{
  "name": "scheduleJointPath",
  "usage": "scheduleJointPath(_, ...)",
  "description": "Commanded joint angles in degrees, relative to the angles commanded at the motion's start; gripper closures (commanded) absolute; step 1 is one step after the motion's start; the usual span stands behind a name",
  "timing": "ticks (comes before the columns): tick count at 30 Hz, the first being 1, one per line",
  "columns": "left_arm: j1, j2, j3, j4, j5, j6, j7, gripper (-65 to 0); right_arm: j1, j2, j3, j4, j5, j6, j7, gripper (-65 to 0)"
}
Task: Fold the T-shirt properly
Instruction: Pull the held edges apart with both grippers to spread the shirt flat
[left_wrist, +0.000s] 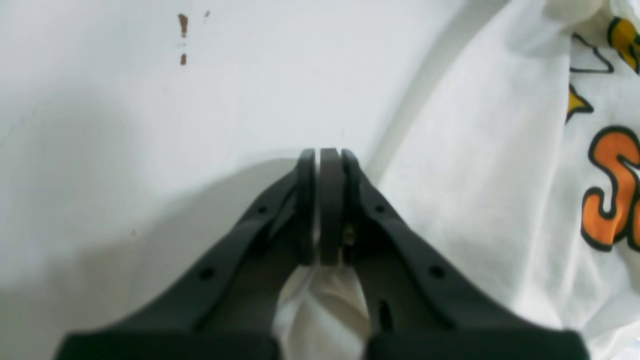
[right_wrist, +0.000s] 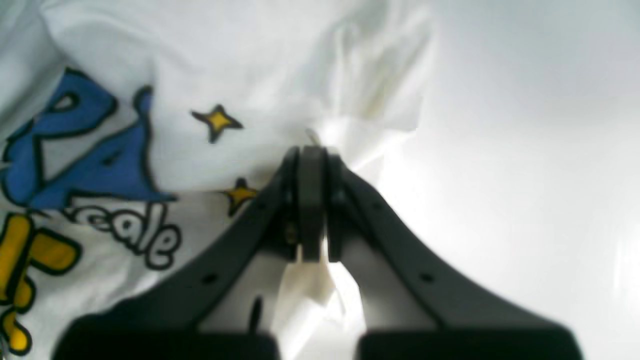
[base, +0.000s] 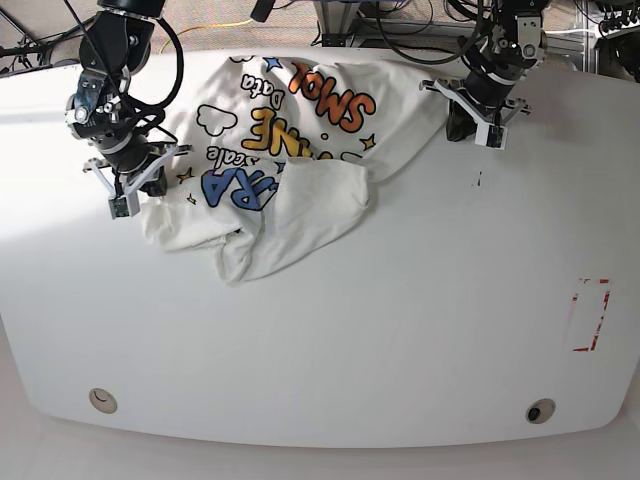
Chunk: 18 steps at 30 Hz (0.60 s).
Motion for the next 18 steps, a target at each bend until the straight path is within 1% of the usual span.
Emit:
scheduleJointPath(2, -1.41, -0.26, -0.09, -0.26, 0.0, 0.0, 0.0, 0.0, -0.09, 0.0, 2.64, 2.11, 0.09, 0.26, -1.67, 0.0)
scheduleJointPath(4, -2.37, -2.02, -0.18, -0.26, 0.0, 0.0, 0.0, 0.0, -0.53, -0.09, 5.1, 4.04, 0.09, 0.26, -2.81, 0.0)
scheduleJointPath(6, -3.52, -2.9, -0.18, -0.35, 0.0, 0.09, 0.0, 0.0, -0.53, -0.09, 6.95, 4.75, 0.09, 0.26, -3.25, 0.0)
scheduleJointPath(7, -5.27, -3.08, -0.18, -0.7, 0.0, 0.18, 0.88, 0.0, -0.18, 0.09, 8.26, 4.66, 0.09, 0.26, -3.43, 0.0)
scheduleJointPath(8, -7.21, -3.43, -0.26, -1.23, 0.0, 0.18, 3.16, 0.0, 0.0, 0.26, 9.05, 4.66, 0.09, 0.26, -3.43, 0.0)
scheduleJointPath(10, -9.85, -4.92, -0.62, -1.76, -0.09, 0.09, 6.86, 0.0, -0.26, 0.35, 9.49, 4.84, 0.09, 0.35, -3.43, 0.0)
scheduleJointPath(12, -12.92, -5.63, -2.11, -1.85, -0.26, -0.09, 9.23, 0.0, -0.18, 1.14, 9.76, 4.57, 0.0, 0.35, -3.43, 0.0)
scheduleJointPath(14, -14.86, -5.63, -2.46, -1.14, -0.35, -1.41, 10.73, 0.0, -0.18, 1.93, 9.67, 4.48, 0.0, 0.35, -3.43, 0.0)
scheduleJointPath(17, -15.82, -5.89, -2.9, 4.31, -0.18, -5.71, 14.86, 0.0, -0.09, 1.93, 9.67, 4.22, -0.44, 0.18, -3.43, 0.0)
scheduleJointPath(18, -16.09, -5.89, -3.25, 6.59, -0.18, -6.68, 16.53, 0.0, 0.18, 2.29, 9.76, 3.25, -0.44, 0.09, -3.43, 0.0)
